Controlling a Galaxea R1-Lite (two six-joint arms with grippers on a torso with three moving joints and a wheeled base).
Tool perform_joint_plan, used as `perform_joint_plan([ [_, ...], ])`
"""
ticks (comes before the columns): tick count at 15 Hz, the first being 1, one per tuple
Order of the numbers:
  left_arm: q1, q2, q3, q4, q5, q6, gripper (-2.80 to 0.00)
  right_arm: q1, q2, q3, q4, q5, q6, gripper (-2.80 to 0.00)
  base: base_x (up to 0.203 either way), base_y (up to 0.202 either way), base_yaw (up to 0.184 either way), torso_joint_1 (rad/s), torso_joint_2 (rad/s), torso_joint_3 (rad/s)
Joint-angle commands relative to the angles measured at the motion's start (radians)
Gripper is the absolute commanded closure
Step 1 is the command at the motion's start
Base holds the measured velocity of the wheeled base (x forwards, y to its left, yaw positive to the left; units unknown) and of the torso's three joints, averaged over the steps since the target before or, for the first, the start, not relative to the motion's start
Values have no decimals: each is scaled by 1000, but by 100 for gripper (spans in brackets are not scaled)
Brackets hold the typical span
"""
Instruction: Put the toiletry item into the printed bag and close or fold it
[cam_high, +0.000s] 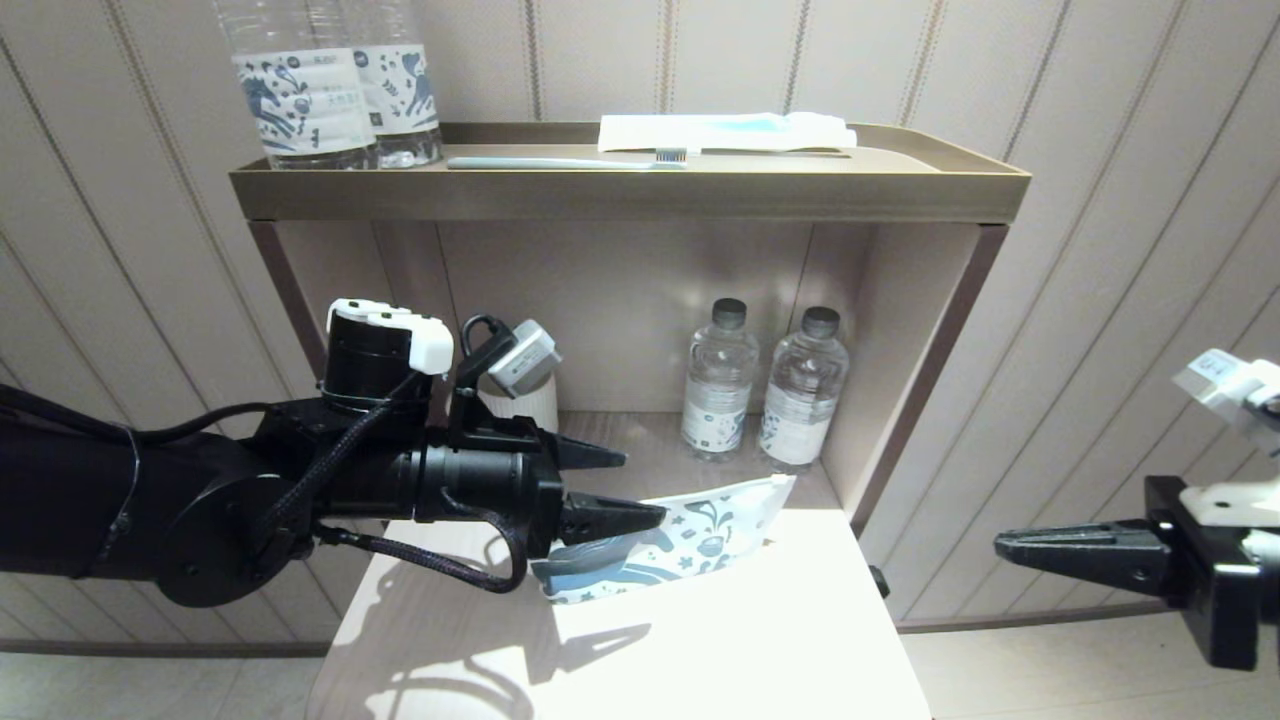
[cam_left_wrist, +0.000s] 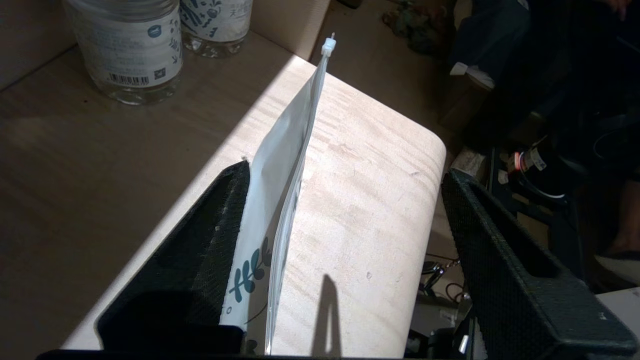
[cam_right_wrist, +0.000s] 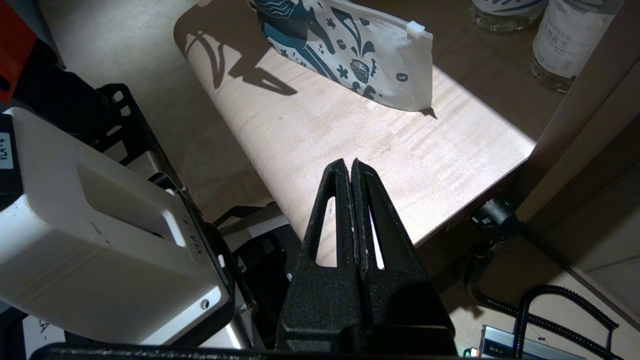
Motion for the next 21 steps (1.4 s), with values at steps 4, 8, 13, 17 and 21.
perform_joint_plan([
  [4,-91,-131,41,53,68,35,0,5,-91,2,2,2,39,0,0,0,0,0,0,0],
  [8,-216,-305,90,194,232,84,0,5,-130,5,4,2,63,0,0,0,0,0,0,0],
  [13,-222,-421,117,293,315,81,0,-4,-155,1,5,-2,100,0,0,0,0,0,0,0],
  [17,-195,-677,138,478,586,50,0,-147,-234,-32,60,-59,255,0,0,0,0,0,0,0],
  [21,-55,-1036,130,832,962,-10,0,-252,-322,-164,441,-88,261,0,0,0,0,0,0,0],
])
